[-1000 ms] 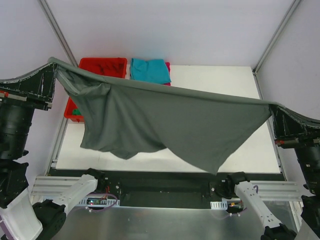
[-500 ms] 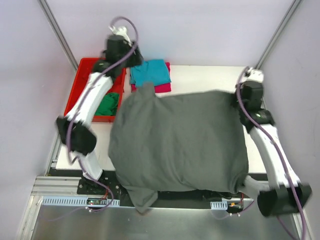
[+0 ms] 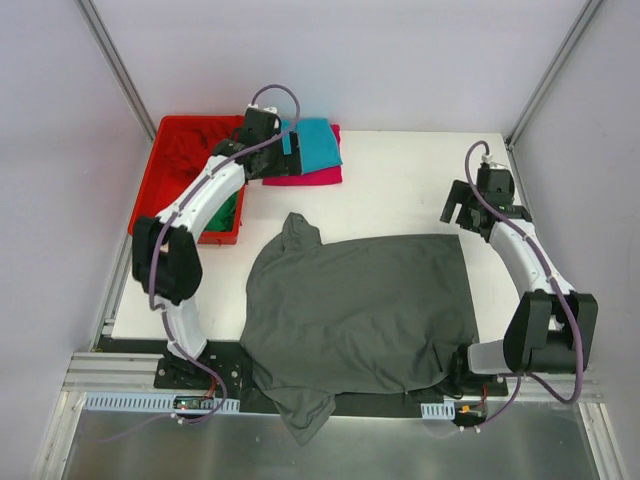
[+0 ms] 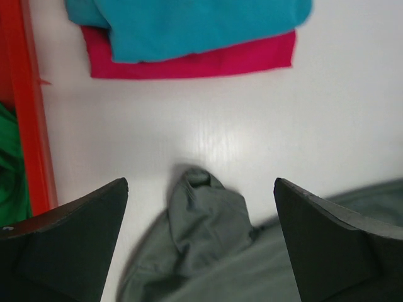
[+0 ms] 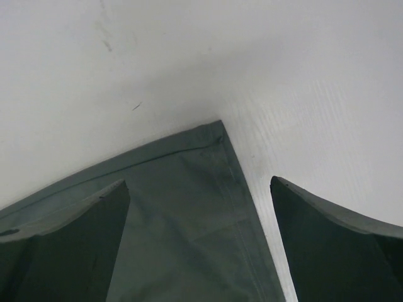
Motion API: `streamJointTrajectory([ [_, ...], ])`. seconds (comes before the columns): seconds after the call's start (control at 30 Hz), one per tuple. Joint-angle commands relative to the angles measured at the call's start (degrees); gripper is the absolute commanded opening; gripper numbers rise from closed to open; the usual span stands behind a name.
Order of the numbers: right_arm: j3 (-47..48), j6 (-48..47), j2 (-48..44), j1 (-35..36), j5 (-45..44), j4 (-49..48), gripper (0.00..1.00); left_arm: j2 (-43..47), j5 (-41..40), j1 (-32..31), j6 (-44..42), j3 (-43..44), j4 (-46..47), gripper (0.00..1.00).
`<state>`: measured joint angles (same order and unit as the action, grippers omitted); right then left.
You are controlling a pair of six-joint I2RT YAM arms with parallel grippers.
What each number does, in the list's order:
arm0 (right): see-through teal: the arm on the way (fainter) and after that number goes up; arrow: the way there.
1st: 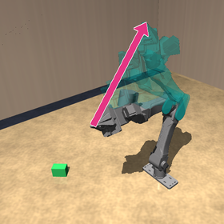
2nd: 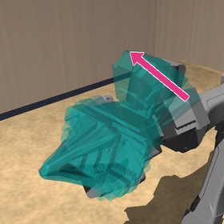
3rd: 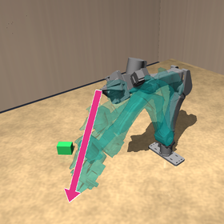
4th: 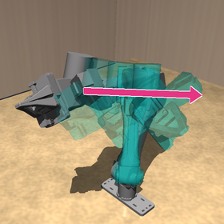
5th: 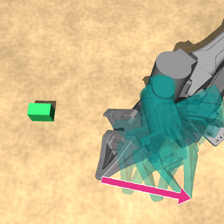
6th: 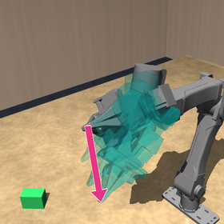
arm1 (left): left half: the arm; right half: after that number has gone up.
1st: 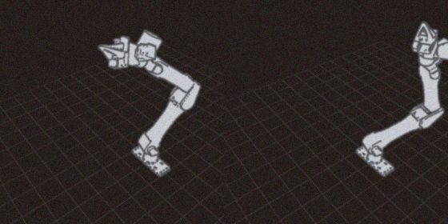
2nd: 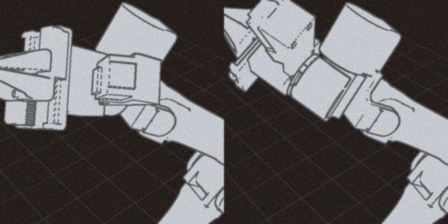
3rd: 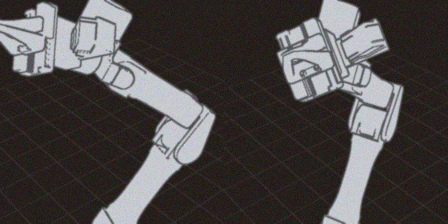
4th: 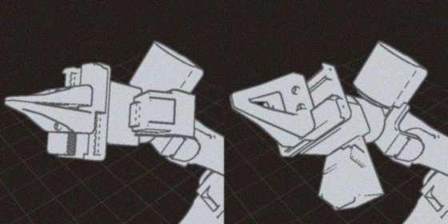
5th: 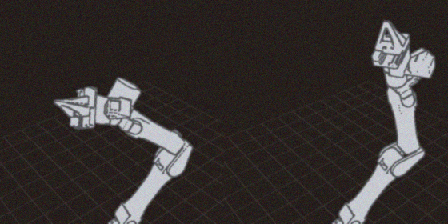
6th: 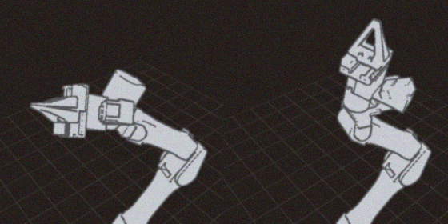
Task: Fold and stack the t-shirts
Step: Flatten out the tshirt
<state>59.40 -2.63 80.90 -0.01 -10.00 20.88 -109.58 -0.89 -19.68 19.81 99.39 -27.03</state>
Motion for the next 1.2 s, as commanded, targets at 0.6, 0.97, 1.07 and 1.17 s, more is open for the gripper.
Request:
streamJointTrajectory([
  [0.6,-11.5,6.1,5.5,0.3,20.6,-6.0,0.96,6.8,2.7,-8.6,15.1,-32.6,7.3,0.99],
  [0.97,0.8,7.2,19.9,-1.7,18.5,-2.5,0.96,-8.6,10.0,-1.4,12.7,-18.5,6.5,0.99],
  [1.07,5.7,7.0,23.8,-2.5,18.7,-0.8,0.96,-11.7,9.9,0.2,12.3,-13.7,5.1,0.99],
  [1.17,11.0,6.8,27.5,-3.0,19.7,1.2,0.96,-14.5,10.5,1.4,11.6,-8.3,4.1,0.99],
])
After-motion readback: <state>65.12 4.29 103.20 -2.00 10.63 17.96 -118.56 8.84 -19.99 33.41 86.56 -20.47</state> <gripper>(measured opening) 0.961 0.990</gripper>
